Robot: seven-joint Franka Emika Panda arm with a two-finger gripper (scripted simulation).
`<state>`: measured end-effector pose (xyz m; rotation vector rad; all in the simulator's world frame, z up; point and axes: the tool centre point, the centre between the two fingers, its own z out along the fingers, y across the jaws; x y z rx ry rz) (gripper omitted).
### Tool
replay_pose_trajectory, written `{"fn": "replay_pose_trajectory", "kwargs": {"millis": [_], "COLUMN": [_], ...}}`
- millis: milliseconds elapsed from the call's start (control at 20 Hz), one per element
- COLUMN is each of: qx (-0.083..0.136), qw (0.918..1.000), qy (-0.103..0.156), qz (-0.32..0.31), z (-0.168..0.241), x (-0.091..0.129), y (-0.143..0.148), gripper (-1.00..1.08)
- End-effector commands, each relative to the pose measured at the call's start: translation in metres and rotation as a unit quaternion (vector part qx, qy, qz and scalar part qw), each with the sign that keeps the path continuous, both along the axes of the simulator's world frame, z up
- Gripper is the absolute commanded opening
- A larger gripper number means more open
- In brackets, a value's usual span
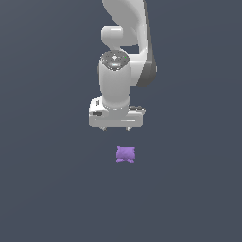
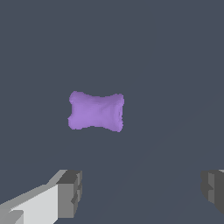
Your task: Pick up the object and move it to a goal position.
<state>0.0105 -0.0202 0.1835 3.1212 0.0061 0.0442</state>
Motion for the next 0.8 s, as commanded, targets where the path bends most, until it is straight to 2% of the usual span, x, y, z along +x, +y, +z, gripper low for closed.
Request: {"fn": "replay_pose_trajectory", "kwargs": {"millis": [0, 150, 450, 750], "qx": [0.0, 0.001, 0.005, 0.005], "qw": [1.0, 1.0, 0.9993, 0.9992], "qy": [0.0, 0.0, 0.002, 0.002], "qz": [0.0, 0.006, 0.036, 0.039], "z": [0.0, -0.001, -0.008, -0.008], "x": [0.0, 0.0, -0.003, -0.003], "y": [0.0, 0.005, 0.034, 0.034], "gripper": [1.0, 1.0, 1.0, 1.0]}}
